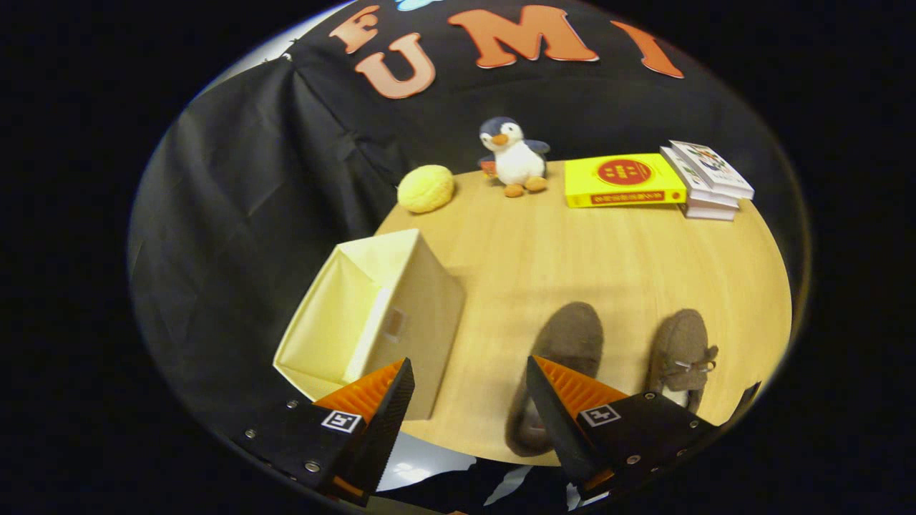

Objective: Open the storage box then place both shoes into the box .Put the left shoe in first, then the right shoe, with the right side of both shoes facing outward in a uniform manner.

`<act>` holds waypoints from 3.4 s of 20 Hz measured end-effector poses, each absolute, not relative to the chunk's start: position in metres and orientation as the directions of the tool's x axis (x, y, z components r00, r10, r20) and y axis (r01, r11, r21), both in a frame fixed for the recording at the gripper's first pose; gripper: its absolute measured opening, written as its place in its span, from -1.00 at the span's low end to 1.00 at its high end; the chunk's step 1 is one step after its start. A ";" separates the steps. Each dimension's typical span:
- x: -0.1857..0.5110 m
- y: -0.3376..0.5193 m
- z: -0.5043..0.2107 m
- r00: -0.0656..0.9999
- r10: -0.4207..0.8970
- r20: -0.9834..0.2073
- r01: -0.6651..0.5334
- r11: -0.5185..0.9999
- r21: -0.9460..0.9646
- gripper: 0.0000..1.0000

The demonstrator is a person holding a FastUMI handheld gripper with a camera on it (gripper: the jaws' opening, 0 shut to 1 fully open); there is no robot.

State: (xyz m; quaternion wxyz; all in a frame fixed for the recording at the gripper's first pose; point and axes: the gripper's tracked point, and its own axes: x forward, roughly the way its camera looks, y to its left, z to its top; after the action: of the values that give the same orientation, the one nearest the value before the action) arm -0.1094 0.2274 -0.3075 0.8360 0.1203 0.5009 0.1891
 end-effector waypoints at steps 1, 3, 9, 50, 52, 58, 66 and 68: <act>-0.111 0.216 -0.315 0.425 0.414 -0.805 -0.172 0.910 0.377 0.90; -0.117 0.191 -0.335 0.418 0.371 -0.829 -0.140 0.928 0.344 0.90; -0.132 0.160 -0.392 0.356 0.287 -0.889 -0.164 0.956 0.243 0.91; -0.058 0.274 -0.260 0.468 0.313 -0.827 -0.165 0.950 0.267 -0.90; -0.058 0.300 -0.247 0.458 0.344 -0.820 -0.184 0.939 0.291 -0.90; -0.055 0.378 -0.246 0.419 0.387 -0.821 -0.222 0.921 0.320 -0.90; -0.057 0.444 -0.295 0.344 0.339 -0.876 -0.159 0.940 0.301 -0.91; -0.057 0.452 -0.311 0.332 0.313 -0.890 -0.127 0.949 0.287 -0.90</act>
State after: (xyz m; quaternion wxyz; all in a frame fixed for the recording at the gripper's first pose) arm -0.0574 0.4525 -0.3108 0.8119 0.0831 0.5617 0.1356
